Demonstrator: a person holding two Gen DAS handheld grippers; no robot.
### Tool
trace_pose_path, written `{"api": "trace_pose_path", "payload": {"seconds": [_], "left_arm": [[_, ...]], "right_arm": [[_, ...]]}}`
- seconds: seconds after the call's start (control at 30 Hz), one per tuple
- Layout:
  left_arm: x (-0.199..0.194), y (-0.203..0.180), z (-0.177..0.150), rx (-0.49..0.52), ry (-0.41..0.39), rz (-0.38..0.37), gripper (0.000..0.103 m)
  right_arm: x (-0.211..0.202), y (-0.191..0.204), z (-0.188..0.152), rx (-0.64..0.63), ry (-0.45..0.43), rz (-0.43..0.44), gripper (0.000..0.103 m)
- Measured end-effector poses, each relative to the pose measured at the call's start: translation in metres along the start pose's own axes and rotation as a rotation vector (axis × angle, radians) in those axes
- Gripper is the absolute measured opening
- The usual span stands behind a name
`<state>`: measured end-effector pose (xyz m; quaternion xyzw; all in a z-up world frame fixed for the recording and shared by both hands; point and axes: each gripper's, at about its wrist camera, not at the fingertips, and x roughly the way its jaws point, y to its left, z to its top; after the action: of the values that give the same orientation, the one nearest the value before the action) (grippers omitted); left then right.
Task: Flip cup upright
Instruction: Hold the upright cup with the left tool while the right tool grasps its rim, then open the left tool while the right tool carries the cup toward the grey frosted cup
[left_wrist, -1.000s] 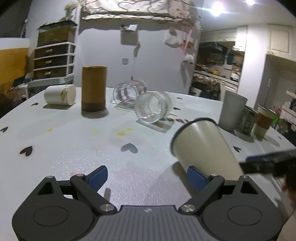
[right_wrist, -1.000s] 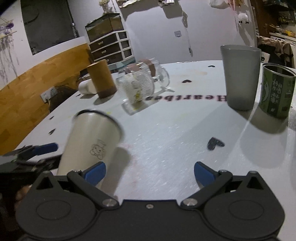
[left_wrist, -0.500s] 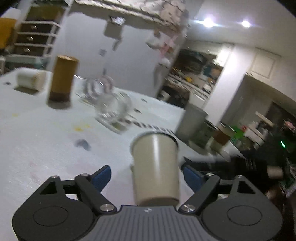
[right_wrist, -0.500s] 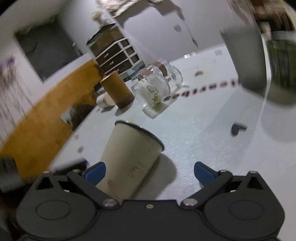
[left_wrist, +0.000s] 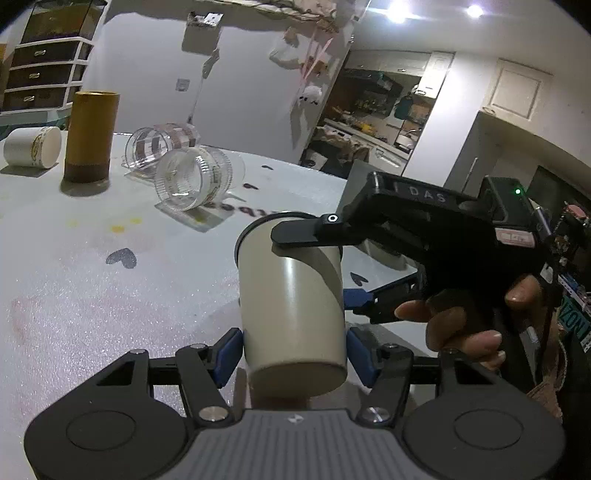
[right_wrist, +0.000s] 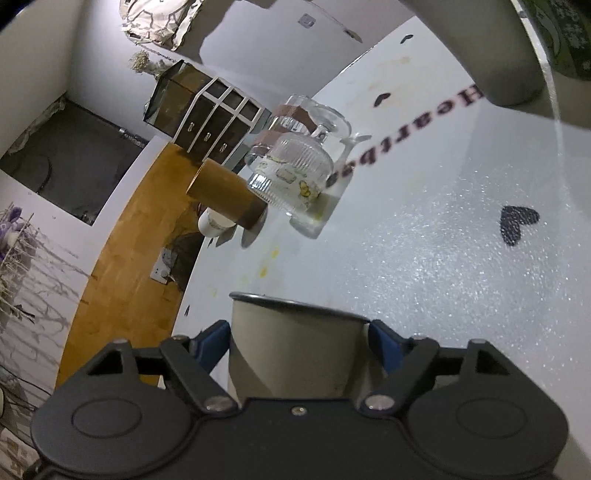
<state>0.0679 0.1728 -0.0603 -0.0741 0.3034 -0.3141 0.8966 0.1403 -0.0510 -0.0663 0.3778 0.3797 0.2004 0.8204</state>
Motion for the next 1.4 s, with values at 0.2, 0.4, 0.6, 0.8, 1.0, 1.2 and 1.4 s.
{"api": "trace_pose_path", "payload": {"seconds": [0.2, 0.4, 0.6, 0.8, 1.0, 1.2, 1.4], "left_arm": [[-0.006, -0.017, -0.013, 0.138, -0.083, 0.028, 0.062], [-0.008, -0.035, -0.03, 0.266, -0.135, 0.074, 0.062], [-0.006, -0.045, -0.043, 0.326, -0.146, 0.099, 0.062], [-0.003, -0.047, -0.048, 0.335, -0.141, 0.103, 0.061], [0.0, -0.041, -0.046, 0.3, -0.123, 0.127, 0.07], [-0.009, -0.037, -0.046, 0.273, -0.166, 0.151, 0.077], [-0.01, -0.031, -0.046, 0.242, -0.161, 0.166, 0.077]], "right_arm": [[-0.03, 0.045, -0.02, -0.276, -0.099, -0.05, 0.075], [-0.057, 0.083, -0.053, -0.543, -0.144, -0.145, 0.073], [-0.072, 0.096, -0.078, -0.656, -0.135, -0.193, 0.075], [-0.062, 0.106, -0.091, -0.77, -0.177, -0.249, 0.079], [-0.048, 0.105, -0.094, -0.853, -0.205, -0.273, 0.077], [-0.038, 0.1, -0.066, -0.859, -0.272, -0.358, 0.077], [-0.022, 0.085, -0.003, -0.756, -0.391, -0.446, 0.077]]}}
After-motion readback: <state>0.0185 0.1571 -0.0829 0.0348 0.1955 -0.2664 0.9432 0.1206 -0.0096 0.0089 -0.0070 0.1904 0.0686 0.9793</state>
